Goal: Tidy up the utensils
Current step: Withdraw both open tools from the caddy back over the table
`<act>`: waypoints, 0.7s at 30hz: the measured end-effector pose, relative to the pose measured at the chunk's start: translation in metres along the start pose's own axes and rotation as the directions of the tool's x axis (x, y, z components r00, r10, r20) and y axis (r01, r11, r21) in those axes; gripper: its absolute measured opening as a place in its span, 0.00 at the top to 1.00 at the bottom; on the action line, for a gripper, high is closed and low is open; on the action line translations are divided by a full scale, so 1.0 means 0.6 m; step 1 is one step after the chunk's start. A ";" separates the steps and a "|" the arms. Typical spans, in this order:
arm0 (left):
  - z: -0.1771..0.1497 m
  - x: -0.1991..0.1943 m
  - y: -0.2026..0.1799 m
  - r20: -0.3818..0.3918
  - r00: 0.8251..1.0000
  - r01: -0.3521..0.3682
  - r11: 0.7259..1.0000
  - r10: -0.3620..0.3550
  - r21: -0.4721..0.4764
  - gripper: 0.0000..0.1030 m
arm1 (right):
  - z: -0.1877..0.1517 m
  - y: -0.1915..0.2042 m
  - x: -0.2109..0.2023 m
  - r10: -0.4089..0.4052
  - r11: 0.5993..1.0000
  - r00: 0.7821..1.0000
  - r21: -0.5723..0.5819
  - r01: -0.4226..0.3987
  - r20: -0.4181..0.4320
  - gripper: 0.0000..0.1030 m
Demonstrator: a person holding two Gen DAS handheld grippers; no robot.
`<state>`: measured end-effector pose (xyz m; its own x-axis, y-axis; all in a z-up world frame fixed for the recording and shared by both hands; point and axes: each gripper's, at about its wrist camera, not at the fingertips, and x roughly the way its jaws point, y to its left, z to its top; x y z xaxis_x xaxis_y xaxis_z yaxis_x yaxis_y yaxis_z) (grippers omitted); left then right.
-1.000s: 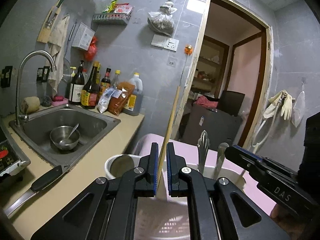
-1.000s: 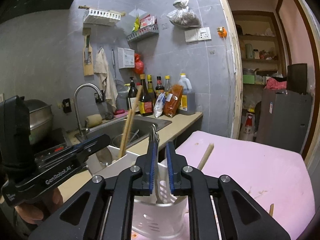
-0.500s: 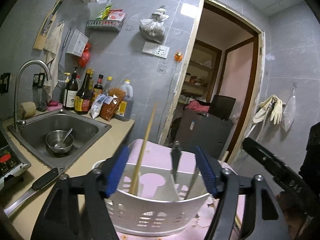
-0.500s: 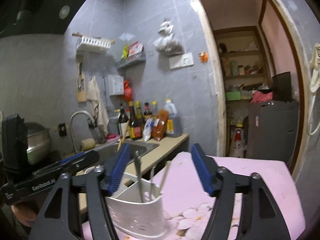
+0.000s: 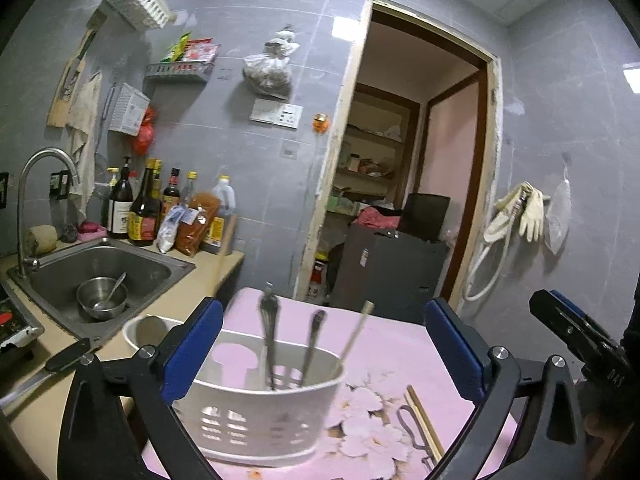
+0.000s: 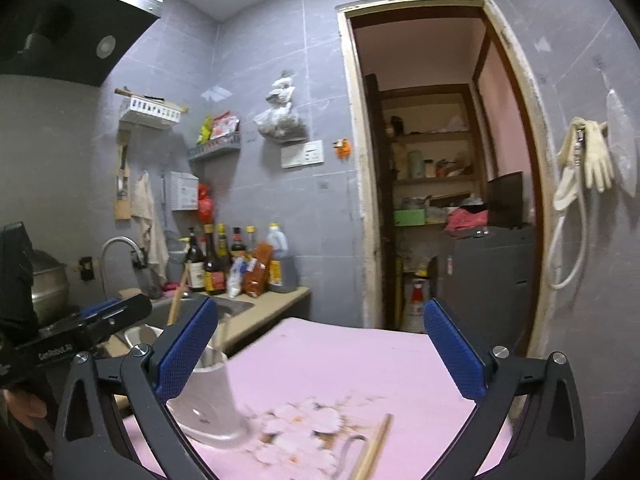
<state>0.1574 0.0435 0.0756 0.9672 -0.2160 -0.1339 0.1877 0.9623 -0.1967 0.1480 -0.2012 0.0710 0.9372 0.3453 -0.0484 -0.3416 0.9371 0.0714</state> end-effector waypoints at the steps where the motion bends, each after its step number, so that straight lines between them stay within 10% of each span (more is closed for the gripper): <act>1: -0.003 0.001 -0.009 -0.003 1.000 0.003 1.000 -0.002 0.009 0.04 | -0.002 -0.006 -0.006 -0.019 1.000 1.000 -0.008 0.019 -0.001 0.00; 14: -0.077 0.042 -0.100 -0.150 0.988 0.052 0.988 -0.031 0.143 0.03 | -0.057 -0.073 -0.028 -0.183 0.978 0.977 -0.122 0.170 -0.106 0.00; 21: -0.129 0.090 -0.123 -0.320 0.947 0.072 0.981 -0.010 0.182 0.03 | -0.097 -0.113 -0.001 -0.174 0.982 0.947 -0.117 0.148 -0.269 0.00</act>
<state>0.1825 -0.0518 0.0075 0.8593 -0.2674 -0.4360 0.2852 0.9581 -0.0255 0.1664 -0.2623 0.0083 0.9285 0.1774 -0.3261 -0.2054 0.9772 -0.0533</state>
